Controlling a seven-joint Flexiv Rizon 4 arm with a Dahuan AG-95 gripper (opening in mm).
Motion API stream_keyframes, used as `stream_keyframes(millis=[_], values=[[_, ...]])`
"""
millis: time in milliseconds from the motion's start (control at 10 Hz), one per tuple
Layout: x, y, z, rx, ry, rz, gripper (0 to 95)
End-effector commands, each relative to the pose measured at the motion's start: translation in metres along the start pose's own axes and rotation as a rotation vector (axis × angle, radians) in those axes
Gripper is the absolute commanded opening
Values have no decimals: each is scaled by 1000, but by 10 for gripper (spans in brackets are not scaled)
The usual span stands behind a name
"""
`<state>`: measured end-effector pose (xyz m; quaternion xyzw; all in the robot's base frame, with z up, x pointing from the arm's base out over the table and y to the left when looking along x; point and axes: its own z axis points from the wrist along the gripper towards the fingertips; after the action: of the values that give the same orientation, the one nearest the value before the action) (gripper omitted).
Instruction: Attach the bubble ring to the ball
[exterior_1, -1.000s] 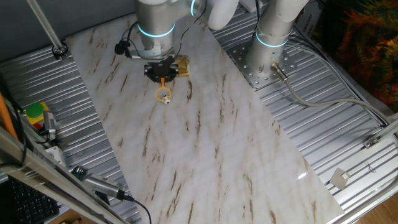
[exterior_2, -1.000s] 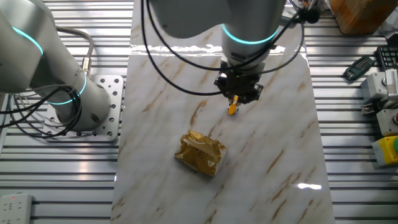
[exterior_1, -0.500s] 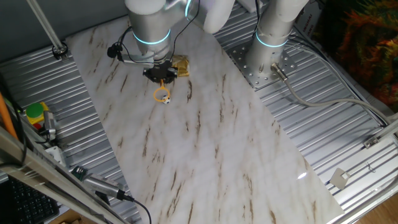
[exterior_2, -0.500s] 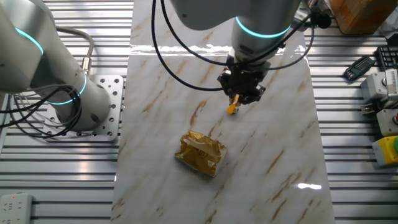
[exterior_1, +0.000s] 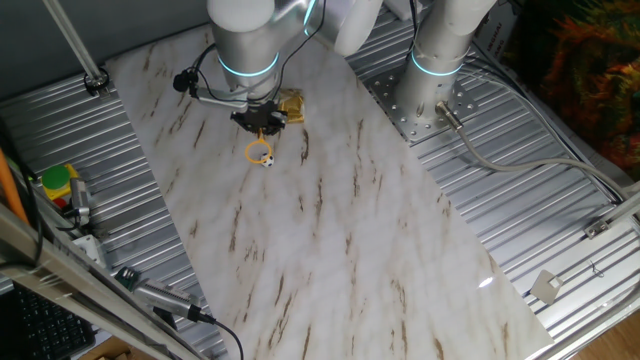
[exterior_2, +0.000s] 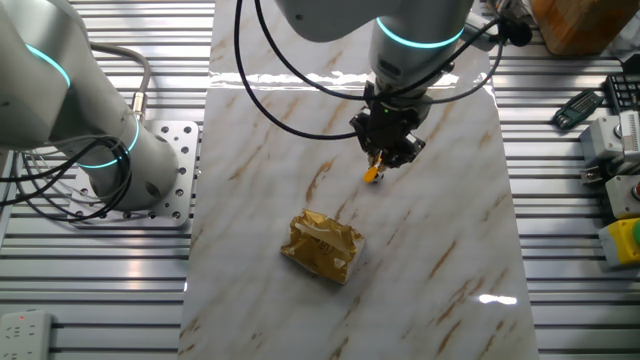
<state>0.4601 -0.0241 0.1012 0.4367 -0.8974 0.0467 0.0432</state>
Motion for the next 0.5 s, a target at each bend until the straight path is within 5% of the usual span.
stream_keyframes(millis=[100,500], values=[[0,-1,0,3,4,13,0],[0,-1,0,-2,2,19,0]])
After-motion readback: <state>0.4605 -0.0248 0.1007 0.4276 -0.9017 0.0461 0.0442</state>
